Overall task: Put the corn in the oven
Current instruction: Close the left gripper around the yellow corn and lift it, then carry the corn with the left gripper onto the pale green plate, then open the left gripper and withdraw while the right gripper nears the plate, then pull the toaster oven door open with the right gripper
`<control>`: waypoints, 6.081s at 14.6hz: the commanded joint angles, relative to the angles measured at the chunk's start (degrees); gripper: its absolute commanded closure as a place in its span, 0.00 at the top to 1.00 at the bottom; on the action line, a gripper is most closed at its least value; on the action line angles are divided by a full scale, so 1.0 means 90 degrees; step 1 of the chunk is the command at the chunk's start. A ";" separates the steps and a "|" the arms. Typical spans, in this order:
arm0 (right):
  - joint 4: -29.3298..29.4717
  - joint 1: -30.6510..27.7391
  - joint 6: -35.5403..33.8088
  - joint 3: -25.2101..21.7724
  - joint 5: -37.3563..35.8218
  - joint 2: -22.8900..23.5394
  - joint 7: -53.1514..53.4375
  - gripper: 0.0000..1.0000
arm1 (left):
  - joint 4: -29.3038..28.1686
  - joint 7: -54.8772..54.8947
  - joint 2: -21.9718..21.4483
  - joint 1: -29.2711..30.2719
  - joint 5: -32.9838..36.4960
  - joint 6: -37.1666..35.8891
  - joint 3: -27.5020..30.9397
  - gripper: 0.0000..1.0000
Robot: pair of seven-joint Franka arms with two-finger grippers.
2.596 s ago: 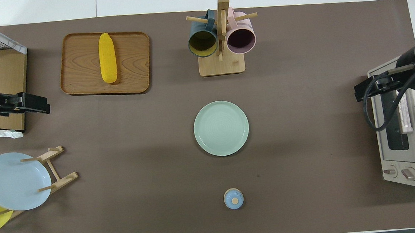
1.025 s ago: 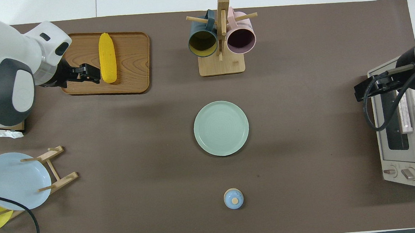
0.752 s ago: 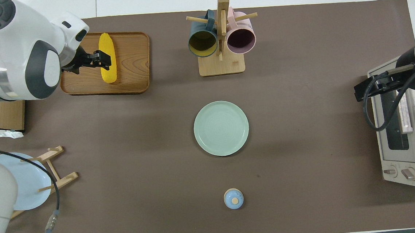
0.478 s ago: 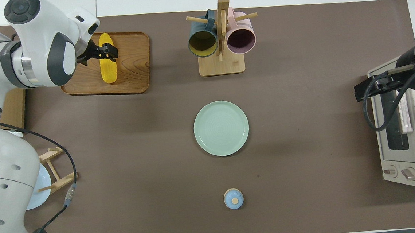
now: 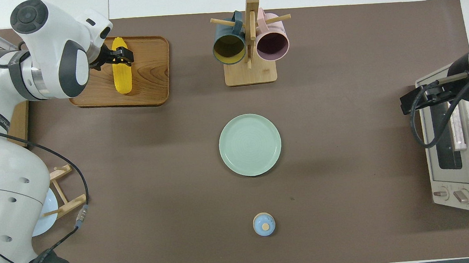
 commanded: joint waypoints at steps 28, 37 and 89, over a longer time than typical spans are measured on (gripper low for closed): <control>0.0033 0.0014 -0.0082 -0.0046 0.0111 -0.0032 0.0053 1.00 | -0.3084 -0.2278 -0.3068 -0.2397 -0.1122 -0.0561 0.0059 0.00; 0.0023 0.0053 -0.0052 -0.0046 0.0111 -0.0032 0.0063 1.00 | -0.4406 -0.3414 -0.2778 -0.4011 -0.1113 0.2135 0.0059 0.00; -0.2642 -0.1031 0.2057 -0.0036 -0.2077 -0.0335 -0.0571 0.00 | -0.2726 0.0443 -0.5120 0.0157 0.0655 -0.3166 0.0021 1.00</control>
